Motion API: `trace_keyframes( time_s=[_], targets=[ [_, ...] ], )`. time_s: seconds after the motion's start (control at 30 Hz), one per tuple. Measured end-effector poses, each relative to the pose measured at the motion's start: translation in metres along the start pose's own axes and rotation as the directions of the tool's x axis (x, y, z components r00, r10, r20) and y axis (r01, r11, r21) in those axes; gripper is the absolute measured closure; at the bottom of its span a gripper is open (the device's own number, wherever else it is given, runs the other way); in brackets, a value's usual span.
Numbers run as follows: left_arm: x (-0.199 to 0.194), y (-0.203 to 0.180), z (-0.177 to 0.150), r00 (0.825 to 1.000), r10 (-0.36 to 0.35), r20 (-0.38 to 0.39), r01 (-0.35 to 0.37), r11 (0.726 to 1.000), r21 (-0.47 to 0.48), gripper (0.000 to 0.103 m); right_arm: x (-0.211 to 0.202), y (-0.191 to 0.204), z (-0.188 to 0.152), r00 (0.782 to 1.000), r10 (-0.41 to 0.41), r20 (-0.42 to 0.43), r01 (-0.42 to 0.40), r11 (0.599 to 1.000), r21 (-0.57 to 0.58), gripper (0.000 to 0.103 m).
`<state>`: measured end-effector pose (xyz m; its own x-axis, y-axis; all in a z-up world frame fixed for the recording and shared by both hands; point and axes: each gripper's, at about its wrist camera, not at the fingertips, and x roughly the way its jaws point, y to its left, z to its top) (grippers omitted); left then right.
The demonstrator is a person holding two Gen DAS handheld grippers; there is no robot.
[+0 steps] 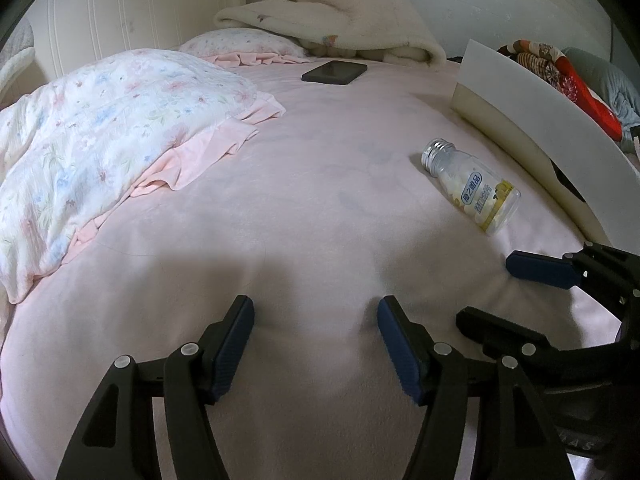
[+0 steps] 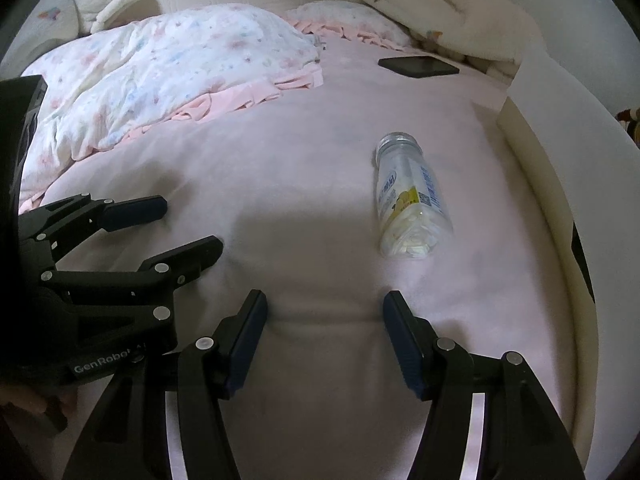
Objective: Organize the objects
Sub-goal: 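Move the open right gripper toward the clear plastic bottle on the bed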
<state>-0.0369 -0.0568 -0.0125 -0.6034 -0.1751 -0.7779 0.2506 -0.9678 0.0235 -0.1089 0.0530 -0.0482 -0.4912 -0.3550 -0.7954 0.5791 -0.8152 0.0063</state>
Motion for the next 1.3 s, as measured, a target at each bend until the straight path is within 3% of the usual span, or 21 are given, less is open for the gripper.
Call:
trace_keyframes(
  time_s=[0.17, 0.33, 0.63, 0.93, 1.03, 1.3],
  targets=[
    [-0.007, 0.002, 0.001, 1.000, 0.005, -0.002, -0.005, 1.000, 0.005, 0.038, -0.019, 0.003, 0.009, 0.998, 0.066, 0.024, -0.067, 0.997, 0.027, 0.038],
    [-0.007, 0.002, 0.001, 1.000, 0.009, -0.002, -0.009, 1.000, 0.006, 0.038, -0.014, 0.007, 0.012, 0.997, 0.071, 0.026, -0.072, 0.997, 0.028, 0.037],
    [-0.005, 0.000, -0.001, 1.000, 0.010, -0.002, -0.010, 1.000, 0.010, 0.037, -0.063, 0.024, -0.062, 0.996, 0.084, 0.029, -0.085, 0.996, 0.024, 0.037],
    [-0.006, -0.001, 0.004, 1.000, 0.027, -0.005, -0.027, 1.000, 0.005, 0.032, -0.089, 0.021, -0.094, 0.995, 0.099, 0.029, -0.099, 0.995, 0.016, 0.037],
    [-0.005, -0.001, -0.009, 1.000, 0.031, -0.006, -0.031, 1.000, 0.004, 0.031, -0.113, 0.030, -0.128, 0.994, 0.110, 0.027, -0.110, 0.994, 0.012, 0.037],
    [0.007, -0.007, -0.002, 0.998, 0.054, -0.012, -0.054, 0.999, -0.002, 0.026, -0.172, 0.033, -0.202, 0.990, 0.141, 0.016, -0.141, 0.990, -0.002, 0.037]
  ],
)
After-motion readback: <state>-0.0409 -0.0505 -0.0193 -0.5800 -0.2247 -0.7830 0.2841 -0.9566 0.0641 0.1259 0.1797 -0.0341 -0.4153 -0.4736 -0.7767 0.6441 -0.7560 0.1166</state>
